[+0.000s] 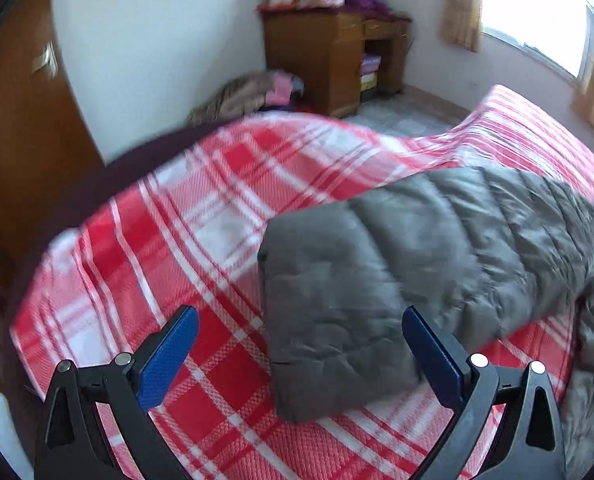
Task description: Fold large clothes
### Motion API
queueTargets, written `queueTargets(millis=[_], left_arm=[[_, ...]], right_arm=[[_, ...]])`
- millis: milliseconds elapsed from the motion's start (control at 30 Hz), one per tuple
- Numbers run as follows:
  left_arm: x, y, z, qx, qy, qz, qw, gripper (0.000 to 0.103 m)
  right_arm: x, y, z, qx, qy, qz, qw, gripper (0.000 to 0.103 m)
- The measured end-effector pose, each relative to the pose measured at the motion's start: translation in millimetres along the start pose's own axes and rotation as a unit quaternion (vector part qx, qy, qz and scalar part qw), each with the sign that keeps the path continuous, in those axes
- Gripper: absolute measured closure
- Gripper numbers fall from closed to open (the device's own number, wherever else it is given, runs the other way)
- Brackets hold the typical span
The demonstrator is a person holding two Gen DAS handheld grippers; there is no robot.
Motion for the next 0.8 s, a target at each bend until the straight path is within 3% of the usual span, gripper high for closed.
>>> queueTargets(millis=[133,167,233,300,433,500,567,667,800], left_arm=[[-7.3,-2.0,36.5,0.035,-0.023,-0.026,0.9988,0.004],[-10.4,-0.2,41.5,0.035,-0.034,-0.031,0.9983,0.014],[-20.6,8.2,36.2,0.022,-0.046,-0.025,0.9984,0.065],[-29.2,20.7,21.4,0.010,-0.055,-0.015,0.9983,0.084],[-81.0,52.2,-48.2,-0.085,-0.057,0.067,0.9925,0.085],[-117.9,58.8,-83.2,-0.122,-0.075,0.102,0.9844,0.086],[-171.4,56.9,-121.5,-0.163,-0.093,0.152,0.9705,0.086],[-244.7,48.4,-149.5,-0.183,-0.131,0.207,0.9521,0.086],[-354.2,8.5,-161.7,-0.182,-0.190,0.269,0.9265,0.086]], right_arm=[[1.3,-2.6,0.9,0.001,-0.016,-0.011,1.000,0.002],[-0.5,-3.7,0.7,0.002,-0.013,-0.007,1.000,0.002],[-5.7,-6.9,-1.3,0.003,-0.004,0.007,1.000,0.002],[-10.4,-9.6,-3.8,0.003,0.003,0.022,1.000,0.002],[-24.0,-10.6,-6.7,-0.004,0.023,0.068,0.997,0.002],[-27.3,-12.4,-1.2,0.008,0.034,0.087,0.996,0.001],[-28.2,-13.8,2.7,0.017,0.042,0.099,0.994,0.001],[-26.9,-14.1,1.3,0.014,0.040,0.101,0.994,0.001],[-28.9,-15.1,-2.0,0.004,0.037,0.109,0.993,0.001]])
Point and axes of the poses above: each gripper's, at about its wrist camera, not at the fingertips, and z roughly the way its jaws point, x to its left, y to its top, the point moved 7 cm from there along z, roughly the way its jaws point, and after that the axes turned 6 degrees about -y, right-handed, at the moved point
